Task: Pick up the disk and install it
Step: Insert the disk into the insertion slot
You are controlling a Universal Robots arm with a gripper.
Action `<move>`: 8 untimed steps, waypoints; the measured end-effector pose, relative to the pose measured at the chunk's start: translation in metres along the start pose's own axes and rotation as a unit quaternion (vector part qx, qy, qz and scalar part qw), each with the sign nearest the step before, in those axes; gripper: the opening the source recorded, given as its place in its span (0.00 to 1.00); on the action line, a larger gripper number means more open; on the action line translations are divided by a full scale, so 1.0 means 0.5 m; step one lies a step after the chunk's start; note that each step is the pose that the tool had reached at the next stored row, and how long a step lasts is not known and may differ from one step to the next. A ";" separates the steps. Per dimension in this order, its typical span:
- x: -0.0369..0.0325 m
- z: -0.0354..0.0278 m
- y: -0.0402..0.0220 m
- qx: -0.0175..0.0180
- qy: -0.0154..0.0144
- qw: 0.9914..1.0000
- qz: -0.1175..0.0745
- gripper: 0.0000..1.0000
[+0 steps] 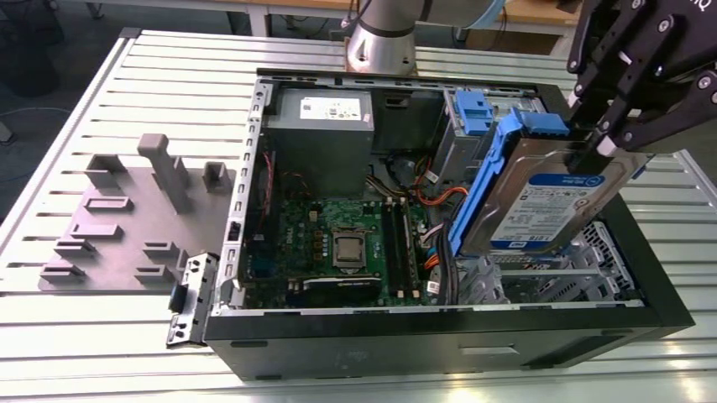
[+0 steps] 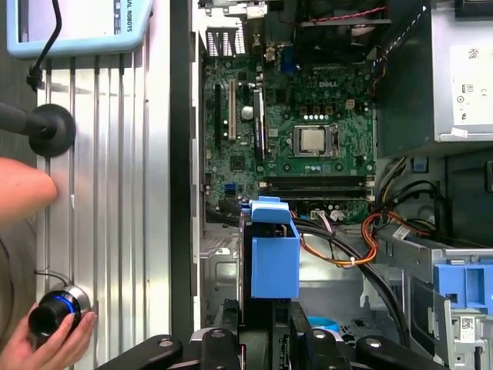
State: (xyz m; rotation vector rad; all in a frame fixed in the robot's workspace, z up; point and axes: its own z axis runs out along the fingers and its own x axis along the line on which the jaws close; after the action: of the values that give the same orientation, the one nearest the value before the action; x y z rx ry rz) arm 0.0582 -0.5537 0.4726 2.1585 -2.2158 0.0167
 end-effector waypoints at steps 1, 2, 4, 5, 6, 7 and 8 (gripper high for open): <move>0.000 0.001 -0.002 0.000 0.000 1.000 0.000 0.35; 0.000 0.001 -0.006 0.000 0.000 1.000 0.000 0.35; 0.000 0.001 -0.014 -0.001 0.000 1.000 0.000 0.35; 0.000 0.001 -0.021 -0.002 0.000 1.000 0.000 0.35; 0.000 0.002 -0.028 -0.002 0.000 1.000 0.000 0.35; 0.000 0.002 -0.034 -0.002 0.000 1.000 0.000 0.35; 0.000 0.002 -0.041 -0.003 0.000 1.000 0.000 0.35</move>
State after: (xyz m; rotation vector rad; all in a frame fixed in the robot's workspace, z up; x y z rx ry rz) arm 0.0787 -0.5544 0.4711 2.1560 -2.2130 0.0108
